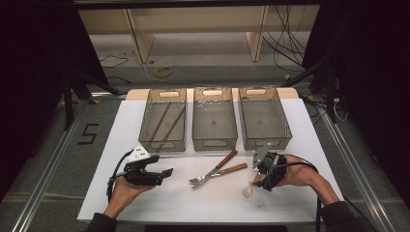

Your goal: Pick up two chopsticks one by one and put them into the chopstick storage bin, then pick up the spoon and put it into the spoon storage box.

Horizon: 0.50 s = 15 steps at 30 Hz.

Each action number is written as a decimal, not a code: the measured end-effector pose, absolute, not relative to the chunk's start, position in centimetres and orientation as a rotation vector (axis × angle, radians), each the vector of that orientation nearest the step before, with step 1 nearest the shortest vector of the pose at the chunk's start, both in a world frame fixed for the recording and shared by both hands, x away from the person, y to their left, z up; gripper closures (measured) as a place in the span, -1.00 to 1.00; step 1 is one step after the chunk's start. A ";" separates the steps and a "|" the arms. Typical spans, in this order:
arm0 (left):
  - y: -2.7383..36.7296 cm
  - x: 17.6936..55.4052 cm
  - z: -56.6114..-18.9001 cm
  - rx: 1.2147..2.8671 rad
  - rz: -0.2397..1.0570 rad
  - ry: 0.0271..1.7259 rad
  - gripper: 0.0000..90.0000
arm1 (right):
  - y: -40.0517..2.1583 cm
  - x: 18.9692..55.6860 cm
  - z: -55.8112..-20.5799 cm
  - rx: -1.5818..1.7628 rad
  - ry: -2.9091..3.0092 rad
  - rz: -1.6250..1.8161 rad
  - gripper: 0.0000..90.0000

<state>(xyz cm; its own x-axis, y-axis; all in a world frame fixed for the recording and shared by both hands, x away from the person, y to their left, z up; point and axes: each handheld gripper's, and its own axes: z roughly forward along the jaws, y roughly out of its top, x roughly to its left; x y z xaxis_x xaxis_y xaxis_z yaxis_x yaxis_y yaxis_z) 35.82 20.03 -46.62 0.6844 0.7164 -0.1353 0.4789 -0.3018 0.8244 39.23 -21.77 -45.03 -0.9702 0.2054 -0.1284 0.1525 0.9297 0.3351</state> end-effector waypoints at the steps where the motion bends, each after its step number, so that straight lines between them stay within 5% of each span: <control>1: 20.0 35.8 -46.7 1.962 0.319 0.928 -0.52 | -21.8 39.3 -45.0 0.270 2.928 0.490 -0.32; 15: 19.8 35.8 -46.8 1.975 0.306 0.921 -0.51 | -21.5 39.1 -45.7 0.221 2.976 0.438 -0.31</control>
